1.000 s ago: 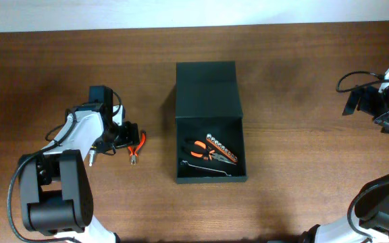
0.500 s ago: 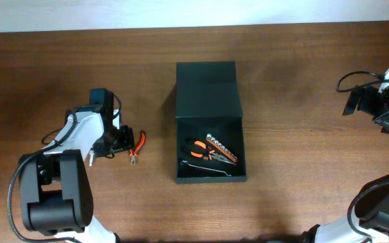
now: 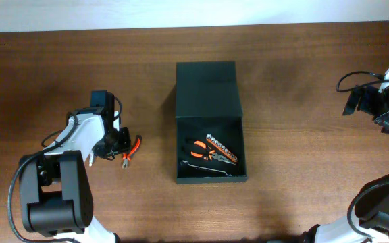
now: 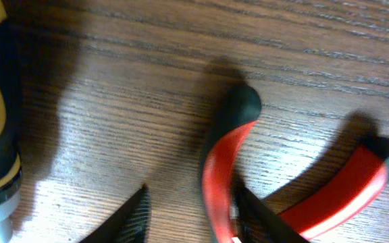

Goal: Pack container
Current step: 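Carry the red pliers with the left gripper into the box and release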

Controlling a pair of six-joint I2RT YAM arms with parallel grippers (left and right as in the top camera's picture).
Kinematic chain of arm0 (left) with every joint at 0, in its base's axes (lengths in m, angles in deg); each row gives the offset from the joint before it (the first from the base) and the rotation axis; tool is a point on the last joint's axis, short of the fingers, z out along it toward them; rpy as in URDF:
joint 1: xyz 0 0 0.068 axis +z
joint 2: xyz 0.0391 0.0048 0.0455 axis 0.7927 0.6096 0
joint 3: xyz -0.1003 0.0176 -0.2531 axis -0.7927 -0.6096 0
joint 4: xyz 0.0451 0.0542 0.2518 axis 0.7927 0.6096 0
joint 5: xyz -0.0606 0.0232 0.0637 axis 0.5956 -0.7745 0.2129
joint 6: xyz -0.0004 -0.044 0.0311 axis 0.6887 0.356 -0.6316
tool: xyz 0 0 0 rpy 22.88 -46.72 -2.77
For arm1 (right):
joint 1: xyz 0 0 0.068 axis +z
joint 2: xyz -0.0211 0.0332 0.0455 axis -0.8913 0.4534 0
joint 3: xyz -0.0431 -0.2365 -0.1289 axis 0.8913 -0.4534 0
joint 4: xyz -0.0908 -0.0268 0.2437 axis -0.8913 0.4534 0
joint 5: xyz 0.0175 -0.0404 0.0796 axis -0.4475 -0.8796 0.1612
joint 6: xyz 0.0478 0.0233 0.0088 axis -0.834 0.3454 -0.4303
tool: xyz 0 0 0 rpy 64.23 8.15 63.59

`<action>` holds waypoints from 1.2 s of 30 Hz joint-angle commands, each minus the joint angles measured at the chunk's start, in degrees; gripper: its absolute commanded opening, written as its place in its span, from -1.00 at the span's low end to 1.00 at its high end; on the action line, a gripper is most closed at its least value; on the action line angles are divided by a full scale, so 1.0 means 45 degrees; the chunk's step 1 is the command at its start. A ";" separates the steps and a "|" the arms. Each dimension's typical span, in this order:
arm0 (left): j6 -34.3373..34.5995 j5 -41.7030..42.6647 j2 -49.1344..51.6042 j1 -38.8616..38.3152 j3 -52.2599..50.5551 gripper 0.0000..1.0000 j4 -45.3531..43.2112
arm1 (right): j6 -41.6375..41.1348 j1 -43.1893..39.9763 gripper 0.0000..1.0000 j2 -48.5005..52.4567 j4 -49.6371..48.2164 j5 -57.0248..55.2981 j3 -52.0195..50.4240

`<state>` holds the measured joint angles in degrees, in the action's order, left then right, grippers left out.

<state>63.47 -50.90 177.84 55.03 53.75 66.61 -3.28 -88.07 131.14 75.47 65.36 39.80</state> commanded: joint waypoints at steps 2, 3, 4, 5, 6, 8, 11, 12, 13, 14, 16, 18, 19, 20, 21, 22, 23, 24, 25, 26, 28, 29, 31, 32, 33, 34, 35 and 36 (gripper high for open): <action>0.0063 0.0000 0.0253 0.0005 -0.0452 -0.45 -0.0219 | -0.0039 -0.0015 0.97 -0.0063 0.0039 0.0199 -0.0078; 0.0063 0.0185 0.0253 0.0005 -0.0452 -0.56 -0.0282 | -0.0039 -0.0015 0.98 -0.0063 0.0039 0.0243 -0.0078; 0.0063 0.0282 0.0253 0.0005 -0.0452 -0.58 -0.0350 | -0.0039 -0.0015 0.98 -0.0063 0.0039 0.0267 -0.0078; 0.0063 0.0345 0.0253 0.0005 -0.0452 -0.61 -0.0423 | -0.0039 -0.0015 0.98 -0.0063 0.0039 0.0262 -0.0078; 0.0063 0.0359 0.0253 -0.0019 -0.0452 -0.71 -0.0520 | -0.0039 -0.0015 0.98 -0.0063 0.0039 0.0262 -0.0078; 0.0063 0.0364 0.0253 -0.0083 -0.0452 -0.82 -0.0636 | -0.0039 -0.0015 0.98 -0.0063 0.0034 0.0262 -0.0078; 0.0063 0.0364 0.0248 -0.0267 -0.0437 -0.96 -0.0748 | -0.0039 -0.0015 0.98 -0.0063 0.0029 0.0257 -0.0078; 0.0063 0.0364 0.0248 -0.0330 -0.0403 -0.96 -0.0743 | -0.0039 -0.0015 0.98 -0.0063 0.0024 0.0257 -0.0078; 0.0058 0.0418 0.0243 -0.0418 -0.0325 -0.96 -0.0733 | -0.0039 -0.0015 0.98 -0.0063 0.0005 0.0257 -0.0078; 0.0019 0.0593 0.0228 -0.0554 -0.0136 -0.97 -0.0675 | -0.0039 -0.0015 0.98 -0.0063 -0.0034 0.0257 -0.0078; -0.0243 0.0947 0.0175 -0.0777 0.0330 -0.96 -0.0486 | -0.0039 -0.0015 0.98 -0.0063 -0.0087 0.0257 -0.0078; -0.0714 0.1083 0.0053 -0.1146 0.1253 -0.97 0.0092 | -0.0034 -0.0015 0.98 -0.0063 -0.0146 0.0257 -0.0078; -0.0908 0.1078 0.0005 -0.1302 0.1632 -0.97 0.0350 | 0.0019 -0.0015 0.98 -0.0063 -0.0165 0.0257 -0.0078; -0.1175 0.1069 -0.0083 -0.1530 0.2229 -0.96 0.0743 | 0.0165 -0.0015 0.98 -0.0063 -0.0194 0.0257 -0.0078; -0.1321 0.1073 -0.0160 -0.1724 0.2788 -0.97 0.1078 | 0.0282 -0.0015 0.98 -0.0063 -0.0209 0.0248 -0.0078; -0.1375 0.1064 -0.0243 -0.1885 0.3259 -0.97 0.1341 | 0.0291 -0.0015 0.98 -0.0063 -0.0214 0.0253 -0.0078; -0.1375 0.1069 -0.0374 -0.2064 0.3847 -0.97 0.1617 | 0.0291 -0.0015 0.98 -0.0063 -0.0243 0.0253 -0.0078; -0.1375 0.1069 -0.0476 -0.2186 0.4269 -0.96 0.1787 | 0.0291 -0.0015 0.98 -0.0063 -0.0257 0.0253 -0.0078; -0.1496 0.1069 -0.0675 -0.2390 0.4911 -0.97 0.1967 | 0.0291 -0.0015 0.98 -0.0063 -0.0267 0.0253 -0.0078; -0.1768 0.1078 -0.0840 -0.2603 0.5314 -0.97 0.2040 | 0.0291 -0.0015 0.98 -0.0063 -0.0291 0.0253 -0.0078; -0.3060 0.1078 -0.1069 -0.3303 0.6232 -0.97 0.2385 | 0.0291 -0.0015 0.98 -0.0063 -0.0345 0.0248 -0.0078; -0.3793 0.1073 -0.1107 -0.3682 0.6625 -0.97 0.2594 | 0.0291 -0.0015 0.98 -0.0063 -0.0393 0.0253 -0.0078; -0.5566 0.1088 -0.1107 -0.4779 0.7543 -0.97 0.3094 | 0.0301 -0.0019 0.98 -0.0063 -0.0432 0.0238 -0.0078; -0.6683 0.1180 -0.1107 -0.5445 0.7868 -0.97 0.3279 | 0.0306 -0.0024 0.98 -0.0063 -0.0442 0.0136 -0.0078; -0.7509 0.1399 -0.1107 -0.5814 0.7985 -0.96 0.3347 | 0.0316 -0.0024 0.98 -0.0063 -0.0442 0.0049 -0.0078; -0.8281 0.1627 -0.1107 -0.6188 0.8019 -0.97 0.3356 | 0.0408 -0.0024 0.98 -0.0063 -0.0452 -0.0073 -0.0078; -0.9350 0.1914 -0.1107 -0.6649 0.8019 -0.97 0.3356 | 0.0457 -0.0024 0.98 -0.0063 -0.0452 -0.0078 -0.0078; -1.0166 0.2025 -0.1103 -0.6975 0.8014 -0.97 0.3356 | 0.0491 -0.0024 0.98 -0.0063 -0.0452 -0.0083 -0.0078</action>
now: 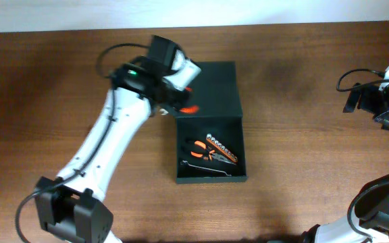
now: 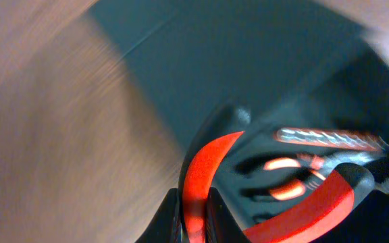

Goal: Pack container
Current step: 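Carry the red pliers with the left gripper into the box and release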

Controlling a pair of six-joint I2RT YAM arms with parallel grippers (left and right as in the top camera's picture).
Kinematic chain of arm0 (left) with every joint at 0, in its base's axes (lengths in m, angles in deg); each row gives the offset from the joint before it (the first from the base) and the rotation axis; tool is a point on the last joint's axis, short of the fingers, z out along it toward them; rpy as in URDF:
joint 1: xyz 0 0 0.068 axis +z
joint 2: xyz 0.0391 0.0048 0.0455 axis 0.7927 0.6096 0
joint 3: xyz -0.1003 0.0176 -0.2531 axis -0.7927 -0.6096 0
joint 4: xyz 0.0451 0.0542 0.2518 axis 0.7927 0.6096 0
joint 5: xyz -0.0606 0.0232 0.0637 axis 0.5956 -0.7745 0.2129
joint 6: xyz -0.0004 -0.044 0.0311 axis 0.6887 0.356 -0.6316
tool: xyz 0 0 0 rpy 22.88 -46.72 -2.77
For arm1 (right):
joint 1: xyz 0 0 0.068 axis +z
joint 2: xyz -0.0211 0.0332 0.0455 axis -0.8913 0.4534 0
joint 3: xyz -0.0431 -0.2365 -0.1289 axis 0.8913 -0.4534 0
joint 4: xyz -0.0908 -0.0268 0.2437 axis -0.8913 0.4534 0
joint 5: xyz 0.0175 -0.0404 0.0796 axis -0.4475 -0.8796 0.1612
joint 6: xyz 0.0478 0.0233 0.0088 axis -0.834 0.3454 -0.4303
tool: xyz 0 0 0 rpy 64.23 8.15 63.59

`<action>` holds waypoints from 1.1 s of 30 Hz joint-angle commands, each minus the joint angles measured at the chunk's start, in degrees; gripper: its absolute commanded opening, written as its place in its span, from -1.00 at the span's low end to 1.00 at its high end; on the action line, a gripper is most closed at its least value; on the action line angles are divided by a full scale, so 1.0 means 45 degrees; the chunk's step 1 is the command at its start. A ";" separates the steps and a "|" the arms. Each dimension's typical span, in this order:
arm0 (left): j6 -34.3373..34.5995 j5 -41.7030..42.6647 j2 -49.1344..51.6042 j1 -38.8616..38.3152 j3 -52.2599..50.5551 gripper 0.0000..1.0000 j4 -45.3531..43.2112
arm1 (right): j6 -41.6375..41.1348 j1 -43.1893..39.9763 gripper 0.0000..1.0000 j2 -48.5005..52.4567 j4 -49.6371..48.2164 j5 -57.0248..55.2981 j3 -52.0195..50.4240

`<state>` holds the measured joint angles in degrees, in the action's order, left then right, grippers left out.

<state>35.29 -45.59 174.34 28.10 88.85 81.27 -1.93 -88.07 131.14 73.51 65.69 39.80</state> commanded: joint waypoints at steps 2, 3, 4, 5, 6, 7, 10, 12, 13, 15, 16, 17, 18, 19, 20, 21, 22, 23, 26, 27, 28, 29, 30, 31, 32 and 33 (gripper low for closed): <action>-0.5241 0.0850 -0.0311 -0.1477 0.0189 -0.97 0.0068 | 0.0189 -0.0024 0.98 -0.0063 -0.0019 -0.0155 -0.0078; -0.5678 0.0865 -0.0291 -0.1753 0.0185 -0.97 0.0058 | 0.0189 -0.0024 0.98 -0.0063 -0.0044 -0.0155 -0.0078; -0.5843 0.1044 -0.0194 -0.1938 0.0160 -0.97 0.0063 | 0.0189 -0.0024 0.98 -0.0063 -0.0058 -0.0151 -0.0078; -0.5838 0.1200 -0.0112 -0.2001 0.0146 -0.97 0.0058 | 0.0189 -0.0024 0.98 -0.0063 -0.0053 -0.0151 -0.0078; -0.5843 0.1501 0.0019 -0.2064 0.0121 -0.97 0.0068 | 0.0189 -0.0024 0.98 -0.0063 -0.0053 -0.0151 -0.0078; -0.5833 0.1763 0.0170 -0.2089 0.0107 -0.97 0.0078 | 0.0189 -0.0024 0.98 -0.0063 -0.0058 -0.0151 -0.0078; -0.5829 0.2050 0.0845 -0.2093 0.0107 -0.97 0.0243 | 0.0189 -0.0024 0.98 -0.0063 -0.0058 -0.0151 -0.0078; -0.5833 0.2050 0.1443 -0.2093 0.0107 -0.97 0.0471 | 0.0189 -0.0024 0.98 -0.0063 -0.0053 -0.0151 -0.0078; -0.5829 0.2050 0.1710 -0.2098 0.0107 -0.97 0.0578 | 0.0189 -0.0024 0.98 -0.0063 -0.0053 -0.0151 -0.0078; -0.5829 0.2181 0.2278 -0.2098 0.0107 -0.96 0.0729 | 0.0189 -0.0024 0.98 -0.0063 -0.0049 -0.0151 -0.0078; -0.5819 0.2244 0.2540 -0.2098 0.0107 -0.96 0.0758 | 0.0189 -0.0024 0.98 -0.0063 -0.0049 -0.0151 -0.0078; -0.5824 0.2234 0.2803 -0.2098 0.0107 -0.97 0.0767 | 0.0189 -0.0024 0.98 -0.0063 -0.0049 -0.0151 -0.0078; -0.5824 0.2234 0.2992 -0.2098 0.0107 -0.97 0.0767 | 0.0189 -0.0024 0.98 -0.0063 -0.0049 -0.0151 -0.0078; -0.5824 0.2234 0.3293 -0.2098 0.0107 -0.97 0.0767 | 0.0189 -0.0024 0.98 -0.0063 -0.0049 -0.0151 -0.0078; -0.5824 0.2229 0.3497 -0.2093 0.0107 -0.96 0.0767 | 0.0189 -0.0024 0.98 -0.0063 -0.0044 -0.0151 -0.0078; -0.5829 0.2229 0.3609 -0.2093 0.0107 -0.97 0.0767 | 0.0189 -0.0024 0.98 -0.0063 -0.0049 -0.0151 -0.0078; -0.5824 0.2229 0.3857 -0.2084 0.0107 -0.96 0.0763 | 0.0189 -0.0024 0.98 -0.0063 -0.0049 -0.0151 -0.0078; -0.5824 0.2229 0.3934 -0.2084 0.0107 -0.97 0.0767 | 0.0189 -0.0024 0.98 -0.0063 -0.0044 -0.0146 -0.0078; -0.5819 0.2152 0.4337 -0.2084 0.0107 -0.80 0.0777 | 0.0189 -0.0024 0.98 -0.0063 -0.0044 -0.0146 -0.0078; -0.5824 0.2132 0.4430 -0.2084 0.0107 -0.59 0.0777 | 0.0189 -0.0024 0.98 -0.0063 -0.0044 -0.0146 -0.0078; -0.5819 0.2137 0.4498 -0.2084 0.0107 -0.32 0.0787 | 0.0189 -0.0024 0.98 -0.0063 -0.0044 -0.0146 -0.0078; -0.5780 0.2132 0.4507 -0.2084 0.0107 -0.14 0.0787 | 0.0189 -0.0024 0.98 -0.0063 -0.0049 -0.0151 -0.0078; -0.5780 0.2132 0.4507 -0.2084 0.0107 0.11 0.0787 | 0.0189 -0.0024 0.98 -0.0063 -0.0044 -0.0151 -0.0078; -0.5780 0.2132 0.4507 -0.2084 0.0107 0.29 0.0787 | 0.0189 -0.0024 0.98 -0.0063 -0.0049 -0.0146 -0.0078; -0.5780 0.2132 0.4507 -0.2084 0.0107 0.32 0.0792 | 0.0189 -0.0024 0.98 -0.0063 -0.0049 -0.0146 -0.0078; -0.5780 0.2132 0.4507 -0.2084 0.0107 0.34 0.0801 | 0.0189 -0.0024 0.98 -0.0063 -0.0044 -0.0151 -0.0078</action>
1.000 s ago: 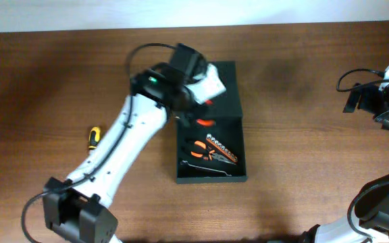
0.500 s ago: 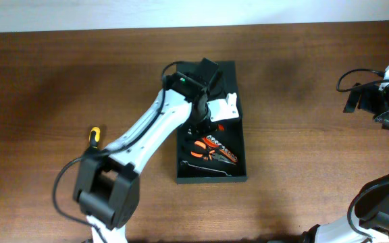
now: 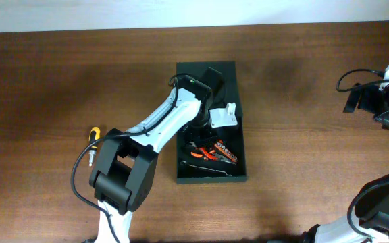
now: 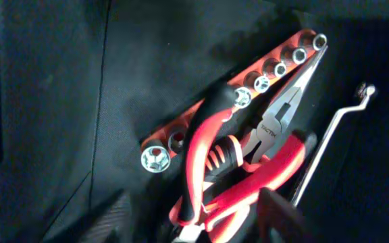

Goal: Pack container
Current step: 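Carry the red pliers with the left gripper into the box and release, then move the left gripper back over the yellow-black screwdriver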

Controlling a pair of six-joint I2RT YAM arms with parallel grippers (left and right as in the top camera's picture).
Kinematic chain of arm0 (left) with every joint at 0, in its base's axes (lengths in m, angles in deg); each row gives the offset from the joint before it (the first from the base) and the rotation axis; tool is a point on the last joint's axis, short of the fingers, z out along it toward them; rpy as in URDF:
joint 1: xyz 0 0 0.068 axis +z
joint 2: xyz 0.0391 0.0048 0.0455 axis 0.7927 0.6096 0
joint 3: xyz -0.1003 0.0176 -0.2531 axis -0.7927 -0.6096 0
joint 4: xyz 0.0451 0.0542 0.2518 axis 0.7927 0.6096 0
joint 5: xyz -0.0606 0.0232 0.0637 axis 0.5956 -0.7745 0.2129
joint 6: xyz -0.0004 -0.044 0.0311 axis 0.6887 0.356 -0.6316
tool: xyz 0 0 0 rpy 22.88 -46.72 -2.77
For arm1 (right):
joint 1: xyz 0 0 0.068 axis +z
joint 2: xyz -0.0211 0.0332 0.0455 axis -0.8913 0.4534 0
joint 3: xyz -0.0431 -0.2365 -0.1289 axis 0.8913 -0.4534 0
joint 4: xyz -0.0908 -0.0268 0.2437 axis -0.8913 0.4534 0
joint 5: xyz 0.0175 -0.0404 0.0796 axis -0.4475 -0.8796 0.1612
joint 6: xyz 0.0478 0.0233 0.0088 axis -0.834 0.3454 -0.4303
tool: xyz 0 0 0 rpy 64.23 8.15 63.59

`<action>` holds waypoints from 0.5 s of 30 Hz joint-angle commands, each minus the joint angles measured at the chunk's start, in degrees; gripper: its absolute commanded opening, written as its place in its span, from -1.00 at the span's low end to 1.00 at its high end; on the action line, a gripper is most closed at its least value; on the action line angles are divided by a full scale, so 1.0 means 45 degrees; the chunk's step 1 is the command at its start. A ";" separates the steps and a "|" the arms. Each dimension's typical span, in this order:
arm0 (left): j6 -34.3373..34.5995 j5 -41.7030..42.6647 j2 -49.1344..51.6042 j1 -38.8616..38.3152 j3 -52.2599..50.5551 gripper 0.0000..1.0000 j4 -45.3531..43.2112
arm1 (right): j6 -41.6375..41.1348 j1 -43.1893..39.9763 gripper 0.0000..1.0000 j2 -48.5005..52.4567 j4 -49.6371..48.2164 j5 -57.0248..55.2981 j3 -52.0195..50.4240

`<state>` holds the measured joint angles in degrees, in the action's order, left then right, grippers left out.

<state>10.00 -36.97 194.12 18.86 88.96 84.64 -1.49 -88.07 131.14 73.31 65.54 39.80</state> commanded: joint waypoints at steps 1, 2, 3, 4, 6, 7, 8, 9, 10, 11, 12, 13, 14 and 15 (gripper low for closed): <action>-0.0146 0.0175 0.0087 -0.0029 0.0131 0.40 0.0185 | 0.0092 -0.0024 0.98 -0.0063 -0.0005 -0.0112 -0.0078; 0.0160 -0.0078 0.0039 -0.0029 0.0262 0.42 0.0355 | 0.0092 -0.0024 0.98 -0.0063 0.0000 -0.0112 -0.0078; 0.0495 -0.0384 -0.0034 -0.0034 0.0423 0.43 0.0505 | 0.0092 -0.0024 0.97 -0.0063 0.0000 -0.0112 -0.0078; 0.0772 -0.0661 -0.0175 -0.0044 0.0695 0.44 0.0763 | 0.0092 -0.0024 0.98 -0.0063 0.0000 -0.0117 -0.0078; 0.1316 -0.1433 -0.0699 -0.0039 0.1593 0.49 0.1554 | 0.0092 -0.0024 0.98 -0.0063 -0.0005 -0.0117 -0.0078; 0.1739 -0.2074 -0.1035 -0.0019 0.2055 0.55 0.1851 | 0.0092 -0.0024 0.98 -0.0063 -0.0005 -0.0117 -0.0078; 0.2419 -0.3026 -0.1491 0.0044 0.2535 0.72 0.2137 | 0.0092 -0.0024 0.98 -0.0063 -0.0005 -0.0117 -0.0078; 0.3113 -0.3978 -0.2030 0.0189 0.2943 0.99 0.2351 | 0.0097 -0.0024 0.98 -0.0063 -0.0005 -0.0117 -0.0078; 0.3706 -0.4624 -0.2569 0.0461 0.3186 0.99 0.2516 | 0.0097 -0.0024 0.98 -0.0063 -0.0005 -0.0117 -0.0078; 0.4085 -0.4915 -0.2924 0.0738 0.3235 0.98 0.2608 | 0.0121 -0.0024 0.98 -0.0063 -0.0005 -0.0117 -0.0078; 0.4634 -0.5163 -0.3332 0.1156 0.3235 0.99 0.2764 | 0.0141 -0.0024 0.98 -0.0063 0.0000 -0.0117 -0.0078; 0.5484 -0.5187 -0.3798 0.1923 0.3235 0.99 0.3089 | 0.0136 -0.0024 0.98 -0.0063 0.0000 -0.0117 -0.0078; 0.6110 -0.5178 -0.4036 0.2492 0.3235 0.99 0.3371 | 0.0136 -0.0024 0.98 -0.0063 0.0000 -0.0117 -0.0078; 0.6965 -0.5178 -0.4367 0.3434 0.3230 0.99 0.3915 | 0.0136 -0.0024 0.98 -0.0063 0.0005 -0.0117 -0.0078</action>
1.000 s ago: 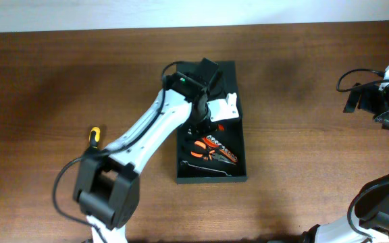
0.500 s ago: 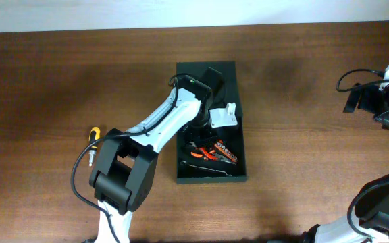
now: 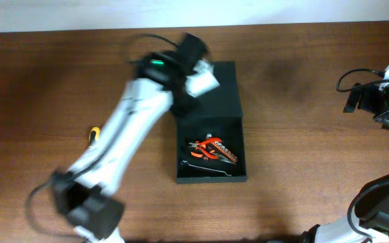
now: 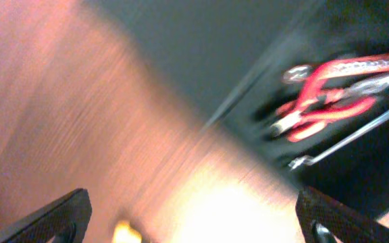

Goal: Pack container
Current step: 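Move the left gripper back over the yellow-black screwdriver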

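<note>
The black box (image 3: 211, 179) lies mid-table with its lid (image 3: 211, 94) folded back. Inside it rest red-handled pliers (image 3: 203, 148), orange pliers, a socket rail (image 3: 224, 151) and a thin metal rod (image 3: 204, 169). My left gripper (image 3: 198, 79) hovers over the lid's left side, blurred by motion. Its wrist view shows the left gripper (image 4: 194, 223) open wide and empty, with the red pliers (image 4: 329, 94) and the rod (image 4: 356, 131) in the box at upper right. A yellow-handled screwdriver (image 3: 94, 133) lies on the table to the left. My right arm (image 3: 383, 101) stays at the far right edge.
The wooden table (image 3: 302, 135) stretches bare between the box and the right arm. A black cable (image 3: 350, 79) loops by the right arm. My left arm (image 3: 123, 148) reaches diagonally from the front left across to the lid.
My left gripper was low inside the box, open, with the red pliers between its fingers. Now it is higher and back over the lid's left side, empty; the pliers lie in the box.
First my left gripper stood open around a handle of the red pliers on the table, beside the screwdriver. Then it was shut on them at the lid's left edge. Then it was open inside the box, and now it is clear of it.
</note>
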Controlling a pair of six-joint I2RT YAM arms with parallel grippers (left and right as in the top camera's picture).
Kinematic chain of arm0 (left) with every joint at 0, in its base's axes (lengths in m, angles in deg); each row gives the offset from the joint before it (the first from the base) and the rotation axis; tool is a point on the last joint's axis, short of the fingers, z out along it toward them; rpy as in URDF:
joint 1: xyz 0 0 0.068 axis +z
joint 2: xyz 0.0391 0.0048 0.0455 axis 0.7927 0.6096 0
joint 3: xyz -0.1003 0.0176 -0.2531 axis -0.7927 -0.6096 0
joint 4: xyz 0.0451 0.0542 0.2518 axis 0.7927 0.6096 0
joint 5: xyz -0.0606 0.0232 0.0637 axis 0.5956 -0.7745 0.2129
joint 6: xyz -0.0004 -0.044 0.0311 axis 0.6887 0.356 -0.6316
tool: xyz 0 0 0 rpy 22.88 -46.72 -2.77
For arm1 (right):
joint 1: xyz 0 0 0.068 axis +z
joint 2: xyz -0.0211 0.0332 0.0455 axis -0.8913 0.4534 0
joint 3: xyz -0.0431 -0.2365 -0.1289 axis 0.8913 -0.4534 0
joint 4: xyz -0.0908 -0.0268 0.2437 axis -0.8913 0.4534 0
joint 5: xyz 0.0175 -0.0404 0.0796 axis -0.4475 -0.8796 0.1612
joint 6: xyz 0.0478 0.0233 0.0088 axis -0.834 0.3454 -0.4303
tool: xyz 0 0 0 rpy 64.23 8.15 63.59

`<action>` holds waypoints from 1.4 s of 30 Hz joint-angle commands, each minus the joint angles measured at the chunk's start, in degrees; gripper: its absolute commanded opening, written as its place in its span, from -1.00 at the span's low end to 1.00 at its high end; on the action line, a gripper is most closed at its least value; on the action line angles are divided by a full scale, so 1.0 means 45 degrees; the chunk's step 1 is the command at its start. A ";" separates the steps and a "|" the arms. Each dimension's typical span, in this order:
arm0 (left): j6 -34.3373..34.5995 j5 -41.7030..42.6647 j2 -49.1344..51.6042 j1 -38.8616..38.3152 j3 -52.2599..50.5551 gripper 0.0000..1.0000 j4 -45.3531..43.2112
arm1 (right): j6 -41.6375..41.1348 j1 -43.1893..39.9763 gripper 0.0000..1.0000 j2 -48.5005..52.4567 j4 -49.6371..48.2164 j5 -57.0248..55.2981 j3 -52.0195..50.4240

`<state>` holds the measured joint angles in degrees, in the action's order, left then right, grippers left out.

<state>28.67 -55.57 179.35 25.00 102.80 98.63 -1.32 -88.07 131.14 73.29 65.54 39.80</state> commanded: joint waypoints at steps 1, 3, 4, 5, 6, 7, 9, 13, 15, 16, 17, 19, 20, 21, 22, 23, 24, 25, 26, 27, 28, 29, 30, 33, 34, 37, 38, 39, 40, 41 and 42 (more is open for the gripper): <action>0.3259 -0.1044 -0.1311 0.2798 0.0151 0.99 0.1273 | 0.0097 -0.0024 0.97 -0.0063 0.0010 -0.0112 -0.0078; 0.3521 -0.1001 -0.1700 0.3925 0.0151 0.99 0.1807 | 0.0097 -0.0024 0.98 -0.0063 0.0010 -0.0112 -0.0078; 0.3521 -0.1001 -0.2108 0.4600 0.0107 0.99 0.2011 | 0.0097 -0.0024 0.98 -0.0063 0.0005 -0.0117 -0.0078; 0.3526 -0.1001 -0.2535 0.5061 0.0024 0.99 0.2050 | 0.0097 -0.0024 0.97 -0.0063 0.0005 -0.0117 -0.0078; 0.3638 -0.1005 -0.3084 0.5450 -0.0151 0.99 0.2035 | 0.0097 -0.0024 0.98 -0.0063 0.0005 -0.0117 -0.0078; 0.3784 -0.1005 -0.3570 0.5736 -0.0369 0.99 0.2040 | 0.0097 -0.0024 0.98 -0.0063 0.0005 -0.0117 -0.0078; 0.3891 -0.1005 -0.4726 0.6193 -0.1214 0.99 0.1894 | 0.0097 -0.0024 0.98 -0.0063 0.0000 -0.0117 -0.0078; 0.4095 -0.1001 -0.7834 0.7271 -0.5187 0.98 -0.0379 | 0.0097 -0.0024 0.98 -0.0063 -0.0005 -0.0117 -0.0078; 0.4085 -0.0986 -0.8879 0.7932 -0.7402 0.99 -0.2137 | 0.0097 -0.0024 0.97 -0.0063 -0.0005 -0.0117 -0.0078; 0.4080 -0.0991 -0.9068 0.8126 -0.8024 0.99 -0.2618 | 0.0097 -0.0024 0.98 -0.0063 -0.0005 -0.0117 -0.0078; 0.4070 -0.0899 -0.9233 0.8490 -0.9024 0.99 -0.3342 | 0.0097 -0.0024 0.98 -0.0063 -0.0005 -0.0117 -0.0078; 0.3784 0.0311 -0.8918 0.9335 -1.0622 0.99 -0.4464 | 0.0097 -0.0024 0.98 -0.0063 -0.0034 -0.0112 -0.0078; 0.3784 0.0889 -0.8621 0.9632 -1.0972 0.99 -0.4755 | 0.0097 -0.0024 0.97 -0.0063 -0.0049 -0.0112 -0.0078; 0.3784 0.1394 -0.8252 0.9874 -1.1152 0.99 -0.4979 | 0.0097 -0.0024 0.98 -0.0063 -0.0053 -0.0112 -0.0078; 0.3789 0.1749 -0.7509 1.0137 -1.1166 0.99 -0.5231 | 0.0097 -0.0024 0.98 -0.0063 -0.0053 -0.0112 -0.0078; 0.3784 0.1792 -0.6970 1.0195 -1.1157 0.99 -0.5523 | 0.0097 -0.0024 0.98 -0.0063 -0.0058 -0.0112 -0.0078; 0.3784 0.1792 -0.6596 1.0195 -1.1157 0.99 -0.5746 | 0.0097 -0.0024 0.98 -0.0063 -0.0063 -0.0112 -0.0078; 0.3784 0.1792 -0.6188 1.0195 -1.1152 0.99 -0.5950 | 0.0097 -0.0024 0.98 -0.0063 -0.0063 -0.0112 -0.0078; 0.3784 0.1792 -0.5795 1.0195 -1.1152 0.99 -0.6086 | 0.0097 -0.0024 0.98 -0.0063 -0.0063 -0.0112 -0.0078; 0.3755 0.1792 -0.5498 1.0195 -1.1147 0.99 -0.6159 | 0.0097 -0.0024 0.98 -0.0063 -0.0058 -0.0112 -0.0078; 0.3589 0.1797 -0.5178 1.0195 -1.1132 0.99 -0.6246 | 0.0097 -0.0024 0.98 -0.0063 -0.0063 -0.0112 -0.0078; 0.3249 0.1797 -0.4794 1.0195 -1.1098 0.99 -0.6290 | 0.0097 -0.0024 0.97 -0.0063 -0.0063 -0.0112 -0.0078; 0.3172 0.1802 -0.4653 1.0195 -1.1074 0.99 -0.6295 | 0.0097 -0.0024 0.98 -0.0063 -0.0063 -0.0112 -0.0078; 0.2720 0.2263 -0.3920 1.0195 -1.0720 0.99 -0.6256 | 0.0097 -0.0024 0.98 -0.0063 -0.0112 -0.0112 -0.0078; 0.2613 0.2263 -0.3798 1.0195 -1.0622 0.99 -0.6256 | 0.0097 -0.0024 0.98 -0.0063 -0.0136 -0.0112 -0.0078; 0.1812 0.2259 -0.3385 1.0195 -1.0224 0.99 -0.6251 | 0.0097 -0.0024 0.98 -0.0063 -0.0141 -0.0112 -0.0078; 0.1511 0.2259 -0.3240 1.0195 -1.0083 0.99 -0.6241 | 0.0097 -0.0024 0.98 -0.0063 -0.0141 -0.0112 -0.0078; 0.1287 0.2259 -0.3104 1.0195 -0.9991 0.99 -0.6246 | 0.0097 -0.0024 0.98 -0.0063 -0.0141 -0.0112 -0.0078; 0.0976 0.2263 -0.2885 1.0195 -0.9870 0.99 -0.6251 | 0.0097 -0.0024 0.98 -0.0063 -0.0141 -0.0112 -0.0078; 0.0792 0.2259 -0.2783 1.0195 -0.9836 0.98 -0.6256 | 0.0097 -0.0024 0.98 -0.0063 -0.0141 -0.0112 -0.0078; 0.0500 0.2259 -0.2584 1.0190 -0.9782 0.99 -0.6251 | 0.0097 -0.0024 0.98 -0.0063 -0.0136 -0.0112 -0.0078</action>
<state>36.04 -46.46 165.49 70.59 57.23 70.54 -1.27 -88.07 131.14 72.83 65.54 39.78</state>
